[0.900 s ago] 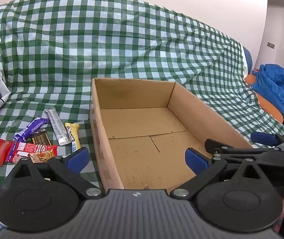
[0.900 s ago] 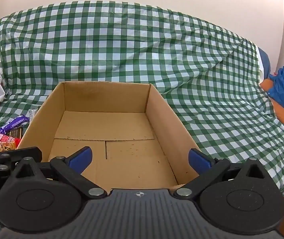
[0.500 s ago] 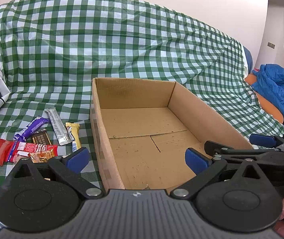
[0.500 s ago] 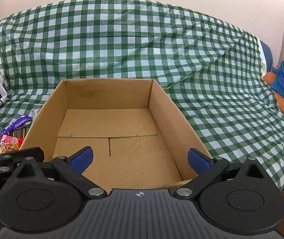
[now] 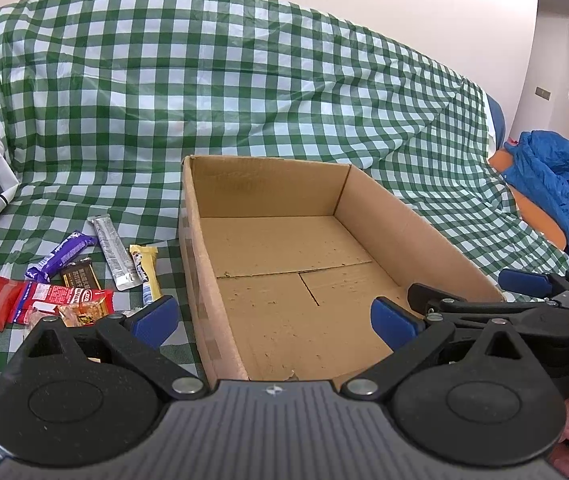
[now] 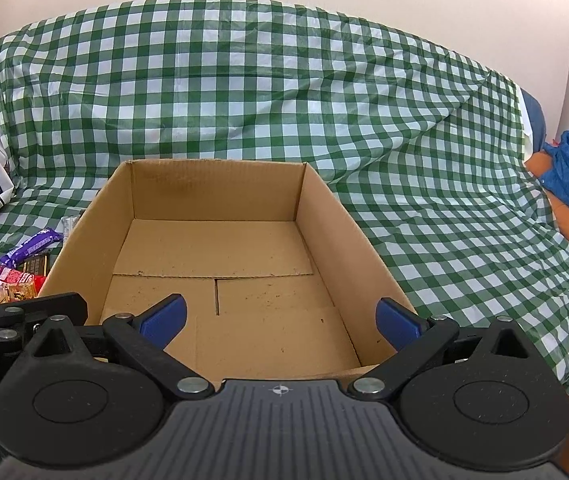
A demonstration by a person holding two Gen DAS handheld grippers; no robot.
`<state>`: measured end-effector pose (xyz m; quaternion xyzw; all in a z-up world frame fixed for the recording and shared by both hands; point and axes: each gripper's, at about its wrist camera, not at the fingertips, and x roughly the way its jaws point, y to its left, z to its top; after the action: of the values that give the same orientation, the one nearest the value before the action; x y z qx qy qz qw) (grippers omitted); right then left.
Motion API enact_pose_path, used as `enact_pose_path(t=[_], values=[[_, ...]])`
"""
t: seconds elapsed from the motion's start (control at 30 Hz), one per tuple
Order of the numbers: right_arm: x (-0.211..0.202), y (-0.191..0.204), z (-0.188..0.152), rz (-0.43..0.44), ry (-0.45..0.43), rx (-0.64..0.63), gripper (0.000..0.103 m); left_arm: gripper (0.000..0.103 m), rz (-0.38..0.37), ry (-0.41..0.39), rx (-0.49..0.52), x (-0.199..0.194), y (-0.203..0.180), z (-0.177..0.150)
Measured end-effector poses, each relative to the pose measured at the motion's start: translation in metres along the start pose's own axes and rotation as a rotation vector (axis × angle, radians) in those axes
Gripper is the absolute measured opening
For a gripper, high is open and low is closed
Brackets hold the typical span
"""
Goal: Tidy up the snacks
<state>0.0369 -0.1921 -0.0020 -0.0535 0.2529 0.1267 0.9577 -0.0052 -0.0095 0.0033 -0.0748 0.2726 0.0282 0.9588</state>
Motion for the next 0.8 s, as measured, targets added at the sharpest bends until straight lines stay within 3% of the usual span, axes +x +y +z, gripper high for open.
enact_pose_path(t=[0.8], values=[[-0.0011, -0.0025, -0.005, 0.005, -0.005, 0.001, 0.101, 0.102, -0.008, -0.005, 0.0, -0.0009, -0.0015, -0.0015]])
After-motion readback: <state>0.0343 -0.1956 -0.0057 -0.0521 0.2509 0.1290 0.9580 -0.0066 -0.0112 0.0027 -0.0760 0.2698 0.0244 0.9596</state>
